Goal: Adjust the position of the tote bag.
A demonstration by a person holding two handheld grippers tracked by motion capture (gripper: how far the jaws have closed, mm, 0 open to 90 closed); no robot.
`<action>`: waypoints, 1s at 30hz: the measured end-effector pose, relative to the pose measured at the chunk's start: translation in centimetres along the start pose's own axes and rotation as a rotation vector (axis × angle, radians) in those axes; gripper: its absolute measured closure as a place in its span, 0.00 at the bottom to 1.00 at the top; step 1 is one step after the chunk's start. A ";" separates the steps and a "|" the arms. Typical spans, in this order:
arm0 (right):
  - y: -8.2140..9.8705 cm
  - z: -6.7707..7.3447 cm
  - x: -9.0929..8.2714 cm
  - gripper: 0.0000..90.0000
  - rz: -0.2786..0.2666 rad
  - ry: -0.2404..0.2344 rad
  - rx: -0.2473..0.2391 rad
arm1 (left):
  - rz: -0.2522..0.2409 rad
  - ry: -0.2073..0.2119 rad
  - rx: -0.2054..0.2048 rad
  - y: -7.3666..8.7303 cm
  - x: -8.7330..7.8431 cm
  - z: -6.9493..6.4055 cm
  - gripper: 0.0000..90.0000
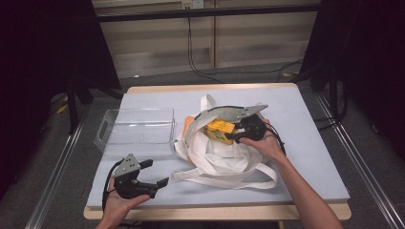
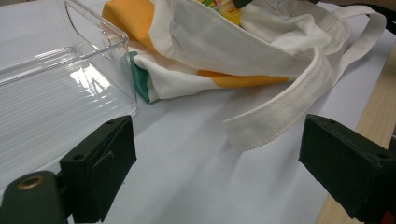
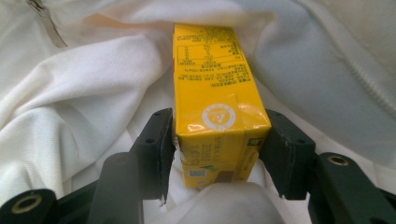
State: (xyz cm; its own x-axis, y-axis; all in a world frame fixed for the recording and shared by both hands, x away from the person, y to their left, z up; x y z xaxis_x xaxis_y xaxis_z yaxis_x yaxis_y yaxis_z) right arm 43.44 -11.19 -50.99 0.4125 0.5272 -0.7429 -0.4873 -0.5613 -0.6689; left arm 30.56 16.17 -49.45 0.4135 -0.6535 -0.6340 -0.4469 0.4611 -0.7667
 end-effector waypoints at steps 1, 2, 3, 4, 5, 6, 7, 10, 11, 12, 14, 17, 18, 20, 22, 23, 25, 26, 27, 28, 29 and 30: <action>-0.1 0.0 -0.2 0.53 -0.005 0.000 0.001 | -0.002 0.002 -0.001 0.0 0.0 0.0 0.12; -0.2 0.1 -0.3 0.53 -0.009 -0.007 0.004 | -0.001 0.002 0.000 0.0 0.0 0.0 0.12; -0.2 0.1 -0.5 0.53 -0.007 -0.010 0.009 | -0.004 0.000 -0.003 0.0 -0.1 0.1 0.12; -0.3 0.2 -0.6 0.53 0.002 -0.017 0.016 | -0.005 0.002 -0.003 0.0 0.0 0.1 0.12; -0.4 0.2 -0.7 0.53 0.008 -0.019 0.023 | -0.005 0.002 -0.003 0.0 0.0 0.1 0.12; -0.5 0.3 -0.7 0.53 0.008 -0.026 0.021 | -0.005 -0.002 -0.001 0.0 -0.1 0.1 0.12; -0.6 0.3 -0.7 0.53 0.013 -0.025 0.025 | -0.005 -0.002 -0.001 0.0 -0.1 0.1 0.12; -0.8 0.4 -0.9 0.54 0.010 -0.026 0.027 | -0.008 0.001 -0.003 0.0 -0.1 0.1 0.12; -0.8 0.4 -0.9 0.54 0.010 -0.026 0.027 | -0.008 0.001 -0.003 0.0 -0.1 0.1 0.12; -0.9 0.5 -1.0 0.54 0.012 -0.029 0.027 | -0.004 -0.005 -0.004 0.0 -0.1 0.2 0.12; -1.0 0.5 -1.1 0.54 0.008 -0.027 0.030 | -0.004 -0.005 -0.004 0.0 -0.1 0.2 0.12; -1.1 0.5 -1.3 0.54 0.013 -0.030 0.035 | -0.007 -0.003 -0.004 0.0 -0.1 0.2 0.12; -1.1 0.5 -1.3 0.54 0.016 -0.031 0.034 | -0.007 -0.003 -0.004 0.0 -0.1 0.2 0.12; -1.4 0.5 -1.6 0.54 0.018 -0.033 0.035 | -0.007 -0.003 -0.004 0.0 -0.1 0.2 0.12; -1.6 0.5 -1.7 0.54 0.021 -0.033 0.038 | -0.007 -0.003 -0.004 0.0 -0.1 0.2 0.12; -1.7 0.5 -1.8 0.54 0.040 -0.034 0.033 | -0.007 -0.003 -0.004 0.0 -0.1 0.2 0.12; -1.8 0.5 -1.9 0.54 0.047 -0.034 0.031 | -0.009 0.000 -0.007 -0.1 -0.1 0.2 0.12; -1.9 0.5 -2.0 0.54 0.058 -0.043 0.034 | -0.007 0.000 -0.003 0.0 -0.1 0.2 0.12; -1.9 0.5 -2.0 0.54 0.058 -0.043 0.034 | -0.007 0.001 -0.003 0.0 -0.1 0.2 0.12; -1.9 0.5 -2.1 0.54 0.068 -0.034 0.038 | -0.006 -0.001 -0.007 0.0 -0.1 0.2 0.12; -1.9 0.5 -2.1 0.54 0.073 -0.046 0.033 | -0.005 0.000 -0.007 0.0 -0.1 0.1 0.12; -2.0 0.5 -2.3 0.55 0.086 -0.042 0.035 | -0.004 -0.003 -0.005 0.0 0.0 0.2 0.12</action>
Point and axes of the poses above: each handheld gripper's, and its own axes: x roughly forward along the jaws, y roughly out of its underside, z roughly to its left, the point moved 10 cm from there along x, roughly forward along the jaws, and after that the axes turned 9 degrees about z, right-handed, at the moved point
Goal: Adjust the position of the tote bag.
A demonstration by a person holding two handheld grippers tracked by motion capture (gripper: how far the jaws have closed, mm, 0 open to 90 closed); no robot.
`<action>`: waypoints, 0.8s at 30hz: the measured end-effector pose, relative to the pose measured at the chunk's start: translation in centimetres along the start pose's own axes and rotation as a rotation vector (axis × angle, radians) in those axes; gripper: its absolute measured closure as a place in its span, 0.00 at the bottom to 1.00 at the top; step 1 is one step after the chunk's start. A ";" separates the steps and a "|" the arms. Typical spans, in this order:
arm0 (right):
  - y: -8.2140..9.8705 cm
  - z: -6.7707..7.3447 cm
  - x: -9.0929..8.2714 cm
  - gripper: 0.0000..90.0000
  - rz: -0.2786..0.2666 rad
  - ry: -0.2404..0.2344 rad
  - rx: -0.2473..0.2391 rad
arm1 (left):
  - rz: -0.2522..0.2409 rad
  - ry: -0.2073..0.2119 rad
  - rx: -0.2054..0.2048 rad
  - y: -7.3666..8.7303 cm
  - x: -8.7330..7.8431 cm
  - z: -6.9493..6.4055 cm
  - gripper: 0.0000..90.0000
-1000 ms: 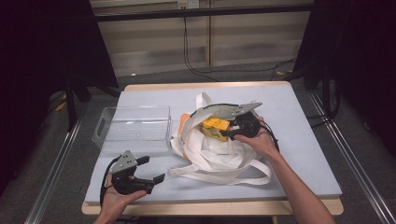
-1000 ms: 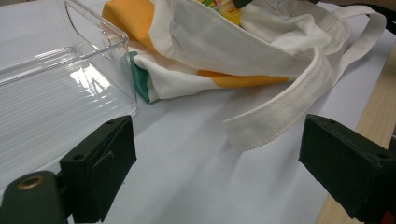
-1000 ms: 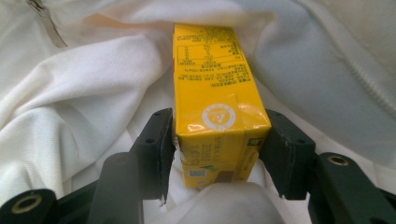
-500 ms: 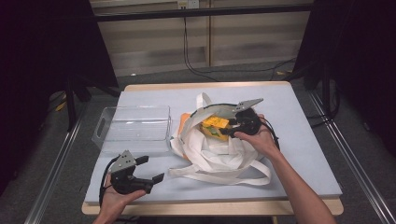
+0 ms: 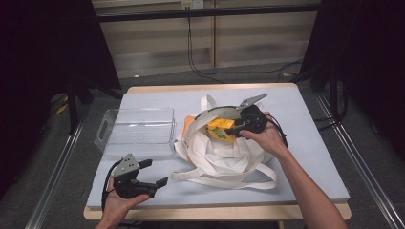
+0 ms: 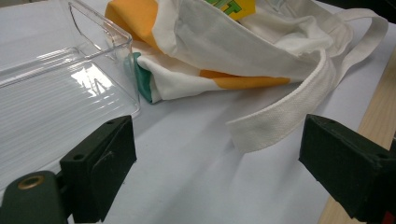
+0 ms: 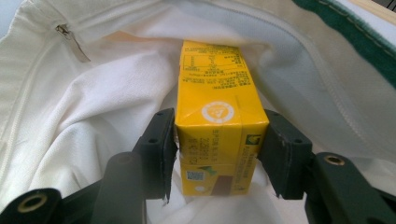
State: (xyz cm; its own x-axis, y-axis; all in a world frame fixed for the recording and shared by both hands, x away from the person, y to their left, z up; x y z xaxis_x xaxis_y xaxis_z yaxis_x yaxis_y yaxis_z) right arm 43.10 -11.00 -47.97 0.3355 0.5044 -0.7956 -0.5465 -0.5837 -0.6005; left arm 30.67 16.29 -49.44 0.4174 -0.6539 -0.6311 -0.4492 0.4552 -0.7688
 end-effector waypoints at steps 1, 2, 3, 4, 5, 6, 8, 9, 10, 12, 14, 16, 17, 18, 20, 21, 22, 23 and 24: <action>-0.1 0.0 -0.1 0.55 0.003 -0.001 -0.007 | 0.002 0.000 0.001 0.0 0.0 0.0 0.12; -0.1 0.1 -0.2 0.55 0.013 -0.003 -0.009 | 0.002 0.000 0.001 0.0 0.0 0.0 0.12; -0.2 0.1 -0.3 0.55 0.014 0.003 -0.012 | 0.002 0.000 0.001 0.0 0.0 0.0 0.12; -0.2 0.2 -0.4 0.55 0.014 -0.001 -0.014 | -0.001 0.002 0.004 0.0 0.0 0.0 0.12; -0.2 0.2 -0.4 0.55 0.014 -0.001 -0.014 | -0.001 0.002 0.004 0.0 0.0 0.0 0.12; -0.1 0.2 -0.5 0.55 0.020 0.001 -0.010 | -0.003 0.003 -0.002 0.0 0.0 0.0 0.12; 0.2 0.2 -0.8 0.55 0.023 -0.005 -0.007 | -0.001 0.005 -0.002 0.0 0.0 0.0 0.12; 0.3 0.3 -0.8 0.55 0.025 -0.006 -0.006 | -0.001 0.005 -0.002 0.0 0.0 0.0 0.12; 0.3 0.3 -0.9 0.55 0.022 -0.004 -0.012 | -0.001 0.005 -0.004 0.0 0.0 0.0 0.12; 0.3 0.4 -1.2 0.55 0.023 -0.005 -0.019 | 0.000 0.003 0.000 0.0 0.0 -0.1 0.12; 0.4 0.6 -1.7 0.55 0.026 -0.007 -0.015 | 0.003 -0.003 0.002 0.0 0.0 0.0 0.12; 0.5 0.7 -2.0 0.55 0.035 -0.011 -0.016 | -0.001 0.002 -0.001 0.0 0.1 0.0 0.12; 0.5 0.7 -2.0 0.55 0.035 -0.011 -0.016 | -0.001 0.002 -0.001 0.0 0.1 0.0 0.12; 0.5 0.8 -2.1 0.55 0.033 -0.012 -0.019 | -0.003 0.003 -0.003 0.0 0.1 0.0 0.12; 0.7 1.0 -2.6 0.55 0.042 -0.012 -0.032 | -0.003 0.007 -0.007 0.0 0.1 0.0 0.12; 0.7 1.0 -2.6 0.55 0.042 -0.012 -0.032 | -0.003 0.007 -0.007 0.0 0.1 0.0 0.12; 0.9 1.1 -2.8 0.55 0.055 -0.011 -0.031 | -0.003 0.008 -0.007 0.0 0.1 0.0 0.12; 0.9 1.1 -2.8 0.55 0.055 -0.011 -0.031 | 0.000 0.006 -0.005 0.0 0.1 0.0 0.12; 1.0 1.3 -2.9 0.55 0.061 -0.019 -0.037 | 0.000 0.006 -0.005 0.0 0.2 0.0 0.12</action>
Point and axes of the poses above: each handheld gripper's, and its own axes: x roughly forward along the jaws, y roughly out of its underside, z roughly to its left, the point moved 10 cm from there along x, roughly forward along the jaws, and after that the axes turned 9 degrees about z, right-handed, at the moved point
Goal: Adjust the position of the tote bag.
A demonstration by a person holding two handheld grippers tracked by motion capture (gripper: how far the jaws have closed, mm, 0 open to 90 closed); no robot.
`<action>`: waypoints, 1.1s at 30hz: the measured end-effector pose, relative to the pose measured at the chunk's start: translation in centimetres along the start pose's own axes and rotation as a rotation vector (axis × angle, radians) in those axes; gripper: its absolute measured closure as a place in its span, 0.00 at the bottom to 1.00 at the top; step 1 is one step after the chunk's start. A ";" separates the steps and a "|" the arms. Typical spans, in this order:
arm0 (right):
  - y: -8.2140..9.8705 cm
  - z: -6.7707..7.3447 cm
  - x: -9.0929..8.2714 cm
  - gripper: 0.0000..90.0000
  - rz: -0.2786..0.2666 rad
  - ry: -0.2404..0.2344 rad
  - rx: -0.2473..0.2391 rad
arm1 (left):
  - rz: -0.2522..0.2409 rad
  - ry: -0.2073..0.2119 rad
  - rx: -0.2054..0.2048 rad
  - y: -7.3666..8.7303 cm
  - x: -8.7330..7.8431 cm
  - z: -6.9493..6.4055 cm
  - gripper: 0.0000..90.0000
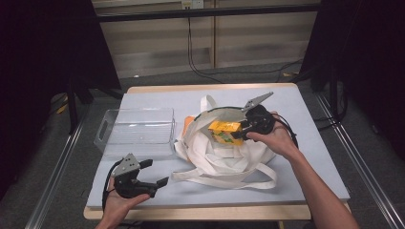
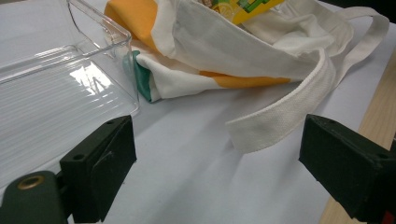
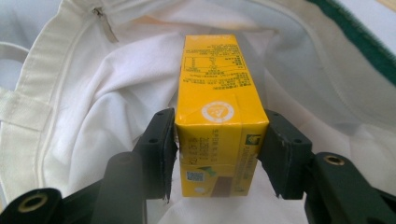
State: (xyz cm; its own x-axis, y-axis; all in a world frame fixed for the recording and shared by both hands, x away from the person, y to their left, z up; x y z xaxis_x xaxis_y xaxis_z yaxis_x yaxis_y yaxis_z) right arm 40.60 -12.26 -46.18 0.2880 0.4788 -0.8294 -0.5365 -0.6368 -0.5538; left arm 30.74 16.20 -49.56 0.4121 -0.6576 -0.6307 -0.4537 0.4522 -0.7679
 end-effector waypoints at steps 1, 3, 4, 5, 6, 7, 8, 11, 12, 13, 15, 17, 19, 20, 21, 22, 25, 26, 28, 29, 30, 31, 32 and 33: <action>0.1 0.1 0.0 0.55 0.006 0.003 0.003 | 0.000 0.000 0.000 0.0 0.0 0.0 0.12; 0.4 0.2 0.1 0.55 0.022 0.001 0.000 | -0.001 0.002 -0.003 0.0 0.0 0.0 0.12; 0.6 0.2 0.3 0.55 0.028 0.000 -0.001 | 0.000 0.001 -0.002 0.0 0.0 0.0 0.12; 0.7 0.2 0.4 0.55 0.033 -0.004 0.002 | 0.002 0.000 0.003 0.0 0.0 0.0 0.12; 0.7 0.2 0.4 0.55 0.033 -0.004 0.002 | 0.003 -0.001 0.002 0.0 0.0 0.0 0.12; 0.8 0.2 0.5 0.54 0.035 -0.002 0.001 | 0.004 0.001 0.003 0.0 0.0 0.0 0.12; 0.8 0.2 0.7 0.54 0.031 0.001 -0.001 | 0.004 0.001 0.003 0.0 0.0 0.0 0.12; 0.8 0.3 1.1 0.54 0.004 0.004 -0.007 | 0.000 0.001 -0.003 0.0 0.0 0.0 0.12; 0.8 0.3 1.1 0.54 0.004 0.004 -0.007 | -0.001 -0.002 0.000 0.0 0.0 0.0 0.12; 0.9 0.3 1.3 0.53 -0.026 0.000 -0.008 | 0.001 -0.004 -0.003 0.1 -0.1 0.1 0.12; 1.0 0.3 1.3 0.53 -0.036 0.002 -0.002 | 0.002 -0.007 0.002 0.1 -0.1 0.2 0.12; 1.2 0.4 1.3 0.49 -0.062 -0.009 -0.004 | -0.001 -0.006 0.002 0.0 -0.1 0.2 0.12; 1.7 0.3 1.5 0.41 -0.061 0.000 0.003 | -0.001 -0.001 -0.005 0.0 0.0 0.0 0.12; 1.7 0.3 1.5 0.41 -0.061 0.000 0.003 | -0.001 -0.001 -0.005 0.0 0.0 0.0 0.12; 1.8 0.4 1.6 0.39 -0.062 -0.003 0.001 | 0.003 -0.004 0.003 0.0 0.0 0.0 0.12; 2.0 0.4 1.5 0.38 -0.070 -0.001 0.001 | 0.003 -0.003 0.004 0.0 0.0 0.0 0.12; 2.2 0.4 1.5 0.35 -0.093 -0.005 -0.001 | 0.003 -0.005 0.003 0.0 0.0 0.0 0.12; 2.3 0.4 1.5 0.33 -0.101 -0.004 -0.004 | 0.004 -0.005 0.002 0.1 0.0 0.1 0.12; 2.6 0.6 1.4 0.29 -0.127 0.001 -0.017 | 0.005 -0.006 0.000 0.1 0.0 0.1 0.12; 2.6 0.6 1.4 0.29 -0.127 0.001 -0.017 | 0.005 -0.006 0.000 0.1 0.0 0.1 0.12; 2.9 0.8 1.4 0.29 -0.136 0.004 -0.025 | 0.004 -0.003 0.000 0.1 0.1 0.0 0.12; 3.0 0.9 1.4 0.29 -0.141 0.003 -0.029 | 0.004 -0.002 0.000 0.1 0.1 0.0 0.12; 3.1 0.9 1.5 0.29 -0.142 0.004 -0.031 | 0.006 -0.004 -0.002 0.1 0.2 0.0 0.12; 3.1 0.9 1.7 0.30 -0.140 0.000 -0.033 | 0.009 -0.010 0.006 0.1 0.2 0.1 0.12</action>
Point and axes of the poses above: each handheld gripper's, and its own axes: x roughly forward along the jaws, y roughly out of its underside, z roughly to its left, the point moved 10 cm from there along x, roughly forward along the jaws, and after that the axes turned 9 degrees about z, right-handed, at the moved point
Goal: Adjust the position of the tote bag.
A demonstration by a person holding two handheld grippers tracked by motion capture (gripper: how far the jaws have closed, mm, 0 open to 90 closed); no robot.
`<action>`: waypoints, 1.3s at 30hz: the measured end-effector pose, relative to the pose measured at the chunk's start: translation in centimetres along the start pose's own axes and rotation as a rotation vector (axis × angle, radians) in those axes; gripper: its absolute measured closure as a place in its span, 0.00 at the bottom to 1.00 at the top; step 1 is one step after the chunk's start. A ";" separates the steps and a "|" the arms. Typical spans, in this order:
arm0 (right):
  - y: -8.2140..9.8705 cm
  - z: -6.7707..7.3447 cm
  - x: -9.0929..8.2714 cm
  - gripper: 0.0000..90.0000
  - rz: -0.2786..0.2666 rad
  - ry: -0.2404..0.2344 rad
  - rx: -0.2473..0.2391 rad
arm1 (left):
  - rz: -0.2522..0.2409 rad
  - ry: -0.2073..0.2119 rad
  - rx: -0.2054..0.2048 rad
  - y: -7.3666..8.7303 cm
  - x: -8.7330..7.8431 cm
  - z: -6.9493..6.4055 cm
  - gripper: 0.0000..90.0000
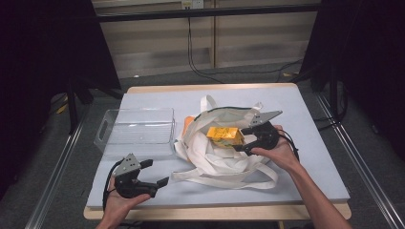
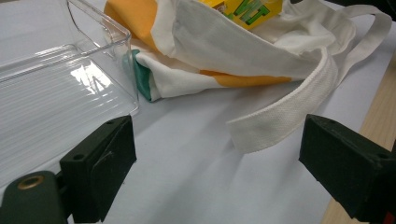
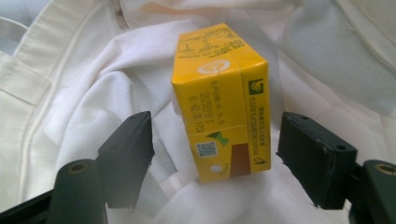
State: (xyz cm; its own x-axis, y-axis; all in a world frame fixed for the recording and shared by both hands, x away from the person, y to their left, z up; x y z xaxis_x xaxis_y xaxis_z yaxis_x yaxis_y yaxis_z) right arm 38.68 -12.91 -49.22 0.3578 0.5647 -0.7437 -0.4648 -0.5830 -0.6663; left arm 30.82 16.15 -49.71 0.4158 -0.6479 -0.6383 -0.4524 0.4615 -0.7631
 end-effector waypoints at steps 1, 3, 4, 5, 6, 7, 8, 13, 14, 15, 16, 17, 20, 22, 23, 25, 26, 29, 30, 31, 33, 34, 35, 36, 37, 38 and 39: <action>0.0 0.0 0.0 0.30 0.000 0.000 0.000 | 0.000 0.000 0.000 0.0 0.0 0.0 0.12; 0.0 -0.1 0.2 0.32 0.001 0.011 -0.006 | 0.003 0.002 0.000 0.0 0.0 -0.1 0.12; -0.2 -0.3 0.4 0.35 -0.017 0.013 -0.004 | 0.000 0.006 -0.002 0.0 0.0 -0.1 0.12; -0.3 -0.3 0.5 0.37 -0.018 0.013 -0.007 | 0.000 0.006 -0.002 0.0 0.0 -0.1 0.12; -0.3 -0.2 0.7 0.37 -0.015 0.015 -0.011 | 0.003 0.003 -0.002 0.0 0.0 -0.1 0.12; -0.3 -0.4 0.8 0.40 -0.009 0.029 -0.017 | -0.002 0.009 -0.005 0.0 0.0 -0.1 0.12; -0.3 -0.4 0.8 0.40 -0.009 0.029 -0.017 | -0.002 0.009 -0.005 0.0 0.0 -0.1 0.12; -0.6 -0.3 1.2 0.50 -0.016 0.022 -0.014 | -0.004 0.008 -0.005 0.0 0.0 -0.1 0.12; -0.7 -0.3 1.1 0.51 -0.018 0.018 -0.015 | -0.003 0.005 -0.005 0.0 -0.1 -0.1 0.12; -1.0 -0.3 0.8 0.56 -0.024 0.011 -0.022 | -0.004 0.006 -0.006 0.0 0.0 -0.1 0.12; -1.0 -0.3 0.8 0.56 -0.024 0.011 -0.022 | -0.003 0.005 -0.005 0.0 0.0 0.0 0.12; -1.4 -0.4 0.4 0.56 -0.027 0.019 -0.024 | -0.002 0.006 -0.007 0.0 0.0 -0.1 0.12; -2.3 -0.5 -0.4 0.57 -0.015 0.025 -0.026 | -0.002 0.006 -0.003 0.0 0.0 -0.1 0.12; -2.4 -0.5 -0.5 0.57 -0.011 0.019 -0.027 | 0.004 0.003 -0.002 0.0 0.0 -0.1 0.12; -2.8 -0.6 -0.8 0.57 0.008 0.021 -0.022 | -0.002 0.009 -0.004 0.0 0.0 -0.1 0.12; -2.9 -0.7 -0.9 0.57 0.030 0.016 -0.020 | -0.004 0.011 -0.006 0.0 0.0 -0.1 0.12; -3.0 -0.7 -0.9 0.57 0.043 0.014 -0.016 | -0.003 0.010 -0.006 0.0 0.0 -0.1 0.12; -3.2 -0.9 -0.9 0.57 0.081 0.007 -0.013 | -0.004 0.012 -0.007 0.0 0.0 -0.1 0.12; -3.3 -0.9 -1.0 0.57 0.095 0.007 -0.008 | -0.004 0.012 -0.007 0.0 0.0 -0.1 0.12; -3.3 -0.9 -1.0 0.57 0.095 0.007 -0.008 | -0.004 0.011 -0.006 0.0 0.0 -0.1 0.12; -3.7 -1.1 -1.2 0.57 0.111 0.001 -0.012 | -0.002 0.011 -0.005 0.0 0.0 -0.1 0.12; -3.8 -1.1 -1.3 0.57 0.131 0.001 -0.012 | -0.002 0.012 -0.005 0.0 0.0 -0.1 0.12; -4.1 -1.1 -1.5 0.57 0.160 -0.003 -0.009 | -0.001 0.009 -0.001 0.0 0.0 -0.1 0.12; -4.1 -1.1 -1.5 0.57 0.160 -0.003 -0.009 | -0.001 0.009 -0.001 0.0 0.0 -0.1 0.12; -4.1 -1.1 -1.5 0.57 0.176 -0.008 -0.020 | 0.000 0.007 -0.001 0.0 0.0 -0.1 0.12; -4.2 -1.1 -1.6 0.57 0.211 -0.004 -0.020 | 0.004 0.003 0.000 0.0 0.0 -0.1 0.12; -4.2 -1.1 -1.6 0.57 0.211 -0.004 -0.020 | 0.004 0.003 0.000 0.0 0.0 -0.1 0.12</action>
State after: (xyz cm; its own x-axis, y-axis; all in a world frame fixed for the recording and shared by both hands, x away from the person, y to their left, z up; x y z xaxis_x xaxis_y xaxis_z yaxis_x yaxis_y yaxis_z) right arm 40.98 -12.05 -45.28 0.2509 0.4311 -0.8667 -0.5127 -0.7003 -0.4967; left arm 30.75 16.14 -49.73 0.4121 -0.6477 -0.6408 -0.4541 0.4638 -0.7607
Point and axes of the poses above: each handheld gripper's, and its own axes: x roughly forward along the jaws, y roughly out of its underside, z roughly to its left, the point moved 10 cm from there along x, roughly forward along the jaws, and after that the axes turned 9 degrees about z, right-handed, at the moved point
